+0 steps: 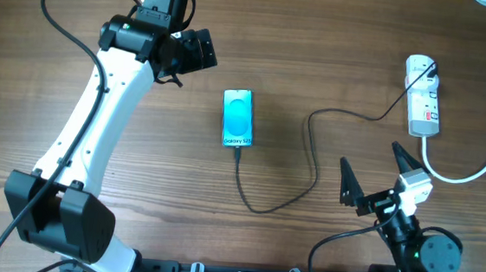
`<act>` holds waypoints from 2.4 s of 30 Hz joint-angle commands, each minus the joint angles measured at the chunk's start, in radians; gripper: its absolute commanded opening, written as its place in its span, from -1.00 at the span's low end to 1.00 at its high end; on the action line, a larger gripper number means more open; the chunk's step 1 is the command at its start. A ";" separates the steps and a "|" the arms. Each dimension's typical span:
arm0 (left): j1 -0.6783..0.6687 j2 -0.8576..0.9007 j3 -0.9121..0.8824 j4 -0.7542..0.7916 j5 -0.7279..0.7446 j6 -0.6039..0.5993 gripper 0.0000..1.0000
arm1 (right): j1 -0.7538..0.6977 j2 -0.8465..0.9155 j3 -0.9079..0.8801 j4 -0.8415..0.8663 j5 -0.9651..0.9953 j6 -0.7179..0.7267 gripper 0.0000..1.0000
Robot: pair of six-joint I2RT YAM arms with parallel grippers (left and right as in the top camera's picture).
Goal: Plug charger to phone and switch on socket
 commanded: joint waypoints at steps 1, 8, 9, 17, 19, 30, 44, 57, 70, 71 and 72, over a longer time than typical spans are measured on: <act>-0.001 0.004 -0.003 0.000 -0.013 -0.010 1.00 | 0.006 -0.026 -0.055 0.055 0.022 -0.026 1.00; -0.001 0.004 -0.003 0.000 -0.013 -0.010 1.00 | 0.006 -0.026 -0.131 0.172 0.055 -0.019 1.00; -0.001 0.004 -0.003 0.000 -0.013 -0.010 1.00 | 0.006 -0.026 -0.137 0.171 0.077 -0.001 1.00; -0.001 0.004 -0.003 0.000 -0.013 -0.010 1.00 | 0.006 -0.026 -0.136 0.107 0.157 0.026 0.99; -0.001 0.004 -0.003 0.000 -0.013 -0.010 1.00 | 0.006 -0.026 -0.136 0.061 0.160 0.026 1.00; -0.001 0.004 -0.003 0.000 -0.013 -0.010 1.00 | 0.006 -0.026 -0.135 0.043 0.262 0.063 1.00; -0.001 0.004 -0.003 0.000 -0.013 -0.010 1.00 | 0.039 -0.026 -0.135 0.040 0.281 -0.076 1.00; -0.001 0.004 -0.003 0.000 -0.013 -0.010 1.00 | 0.037 -0.026 -0.135 0.039 0.293 -0.048 1.00; -0.001 0.004 -0.003 0.000 -0.013 -0.010 1.00 | 0.015 -0.026 -0.135 0.039 0.299 -0.019 1.00; -0.001 0.004 -0.003 0.000 -0.013 -0.010 1.00 | 0.015 -0.026 -0.135 0.039 0.299 -0.020 1.00; -0.001 0.004 -0.003 0.000 -0.013 -0.010 1.00 | 0.015 -0.026 -0.135 0.039 0.299 -0.020 1.00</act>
